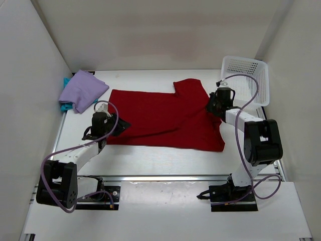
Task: Fold and stack the t-shirts
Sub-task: Fold the flattened tshirt in 1/3 of the way
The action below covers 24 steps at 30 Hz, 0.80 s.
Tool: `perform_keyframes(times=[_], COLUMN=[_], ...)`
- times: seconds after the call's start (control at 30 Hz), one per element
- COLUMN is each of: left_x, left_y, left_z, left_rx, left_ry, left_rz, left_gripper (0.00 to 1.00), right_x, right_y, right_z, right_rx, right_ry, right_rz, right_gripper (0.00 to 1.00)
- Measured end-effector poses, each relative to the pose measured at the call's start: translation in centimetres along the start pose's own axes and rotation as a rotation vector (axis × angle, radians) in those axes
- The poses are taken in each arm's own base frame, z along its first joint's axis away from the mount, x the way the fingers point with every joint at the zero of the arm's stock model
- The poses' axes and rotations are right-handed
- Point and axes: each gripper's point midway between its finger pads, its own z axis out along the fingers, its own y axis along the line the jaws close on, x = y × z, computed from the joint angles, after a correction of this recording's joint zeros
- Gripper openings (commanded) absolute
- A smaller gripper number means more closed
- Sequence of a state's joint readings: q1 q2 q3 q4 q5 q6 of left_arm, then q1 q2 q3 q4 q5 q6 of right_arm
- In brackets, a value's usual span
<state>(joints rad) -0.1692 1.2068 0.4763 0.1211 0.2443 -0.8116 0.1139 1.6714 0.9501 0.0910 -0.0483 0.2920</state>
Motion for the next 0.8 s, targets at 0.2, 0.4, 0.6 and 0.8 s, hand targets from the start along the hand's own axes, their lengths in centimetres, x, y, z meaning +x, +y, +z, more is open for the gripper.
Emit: perform_keyframes(times=[0.2, 0.4, 0.6, 0.8], left_x=[-2.2, -3.0, 0.6, 7.1], left_y=[2.4, 3.5, -0.3, -2.6], left_z=[-0.2, -0.4, -0.2, 0.8], left_rx=[-0.062, -0.113, -0.064, -0.007], left_ry=[-0.057, -0.086, -0.019, 0.134], left_rz=[-0.074, -0.082, 0.098, 0.233], left_gripper=[0.43, 0.40, 0.32, 0.29], right_x=[-0.3, 0.4, -1.4, -0.1], right_y=[-0.9, -1.0, 1.4, 8.4], right_z=[1.5, 1.9, -0.1, -5.0], right_rx=[0.019, 0.029, 0.026, -0.128], right_ry=[0.018, 0.059, 0.015, -0.054], right_rz=[0.027, 0.045, -0.001, -0.055], right_gripper=[0.04, 0.24, 0.26, 0.00])
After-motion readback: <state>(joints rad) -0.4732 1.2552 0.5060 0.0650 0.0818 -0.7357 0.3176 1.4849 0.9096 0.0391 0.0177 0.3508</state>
